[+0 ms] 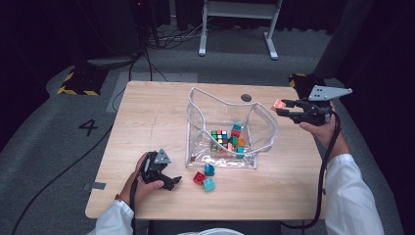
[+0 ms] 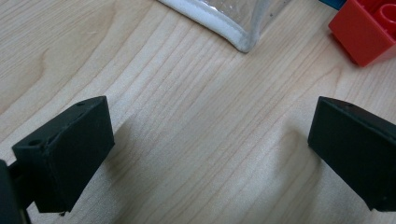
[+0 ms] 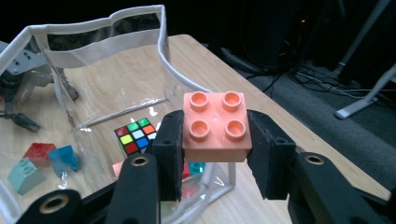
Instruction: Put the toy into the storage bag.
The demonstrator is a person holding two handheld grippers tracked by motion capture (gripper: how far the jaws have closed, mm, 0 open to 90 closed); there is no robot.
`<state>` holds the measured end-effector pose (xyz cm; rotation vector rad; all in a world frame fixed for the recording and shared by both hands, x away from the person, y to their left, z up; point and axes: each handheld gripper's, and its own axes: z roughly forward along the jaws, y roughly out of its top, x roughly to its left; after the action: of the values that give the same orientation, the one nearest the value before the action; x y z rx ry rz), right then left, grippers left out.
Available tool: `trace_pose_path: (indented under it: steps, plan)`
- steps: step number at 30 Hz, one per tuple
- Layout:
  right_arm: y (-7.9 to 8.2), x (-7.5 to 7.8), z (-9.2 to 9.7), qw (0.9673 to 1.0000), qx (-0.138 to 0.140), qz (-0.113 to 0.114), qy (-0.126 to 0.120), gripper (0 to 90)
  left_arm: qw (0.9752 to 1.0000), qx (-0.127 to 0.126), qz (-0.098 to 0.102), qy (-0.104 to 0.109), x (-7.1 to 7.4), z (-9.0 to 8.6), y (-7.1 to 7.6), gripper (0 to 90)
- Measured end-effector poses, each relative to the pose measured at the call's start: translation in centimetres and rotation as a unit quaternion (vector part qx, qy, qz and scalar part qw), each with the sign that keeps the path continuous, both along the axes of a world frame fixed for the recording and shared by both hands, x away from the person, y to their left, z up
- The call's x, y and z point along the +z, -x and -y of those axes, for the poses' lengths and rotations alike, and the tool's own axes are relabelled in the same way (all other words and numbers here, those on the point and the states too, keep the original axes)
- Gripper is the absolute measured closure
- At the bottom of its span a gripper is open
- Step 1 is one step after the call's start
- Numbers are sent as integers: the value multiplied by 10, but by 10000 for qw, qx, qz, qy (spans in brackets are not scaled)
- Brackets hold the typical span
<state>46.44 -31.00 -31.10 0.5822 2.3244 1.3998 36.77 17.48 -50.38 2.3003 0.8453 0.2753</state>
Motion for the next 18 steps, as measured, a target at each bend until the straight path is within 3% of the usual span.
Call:
trace_pose_path:
  steps: [7, 9, 18]
  plan:
    - [-4, -3, -28, 9986, 514, 22, 133, 589, 10000, 1, 1, 0, 0, 0, 0, 4]
    - [-4, -4, -42, 9961, 851, 78, 231, 589, 10000, 1, 0, 0, 0, 0, 0, 4]
    - [-8, -7, -83, 9916, 1043, 39, 765, 590, 10000, 2, 0, 0, 0, 0, 0, 4]
